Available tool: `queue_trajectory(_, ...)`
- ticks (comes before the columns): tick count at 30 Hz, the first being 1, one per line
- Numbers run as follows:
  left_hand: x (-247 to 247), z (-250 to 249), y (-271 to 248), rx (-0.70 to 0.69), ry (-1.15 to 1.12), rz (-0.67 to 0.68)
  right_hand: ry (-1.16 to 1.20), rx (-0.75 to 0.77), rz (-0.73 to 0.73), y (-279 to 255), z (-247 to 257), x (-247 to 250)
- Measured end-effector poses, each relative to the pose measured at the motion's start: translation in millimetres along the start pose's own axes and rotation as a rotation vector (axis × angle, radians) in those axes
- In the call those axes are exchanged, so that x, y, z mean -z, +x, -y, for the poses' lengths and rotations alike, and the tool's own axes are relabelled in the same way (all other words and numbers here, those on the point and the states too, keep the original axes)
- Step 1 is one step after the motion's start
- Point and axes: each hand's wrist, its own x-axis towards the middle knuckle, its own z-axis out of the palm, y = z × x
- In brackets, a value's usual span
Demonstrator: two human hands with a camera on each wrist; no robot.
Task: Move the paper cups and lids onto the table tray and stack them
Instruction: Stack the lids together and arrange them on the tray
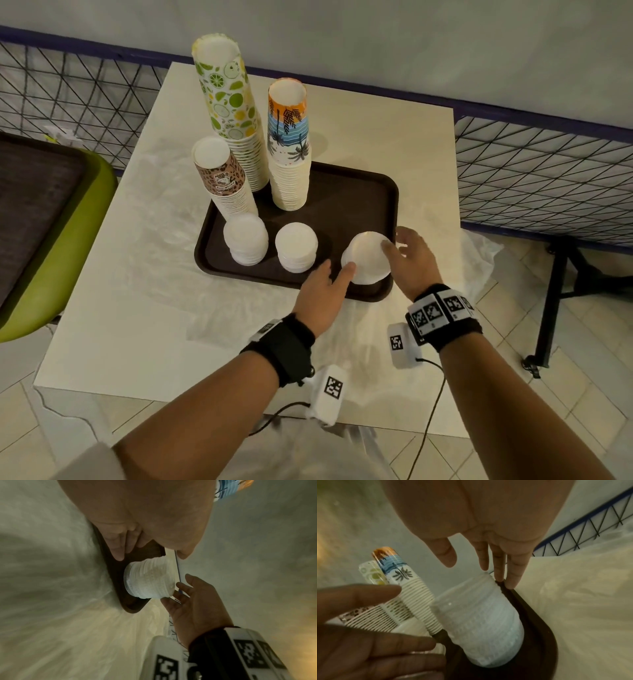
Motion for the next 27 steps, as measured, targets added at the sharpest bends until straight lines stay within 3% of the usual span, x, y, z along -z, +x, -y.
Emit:
queue_trajectory(11,-23,4,30,0.043,0.012,-0.044,-0.009,-0.157,0.228,13,-6,-23)
queue_trajectory(27,-19,11,33,-0.001,-0.088,-0.087,-0.016,-0.141,0.255,19,0,-35)
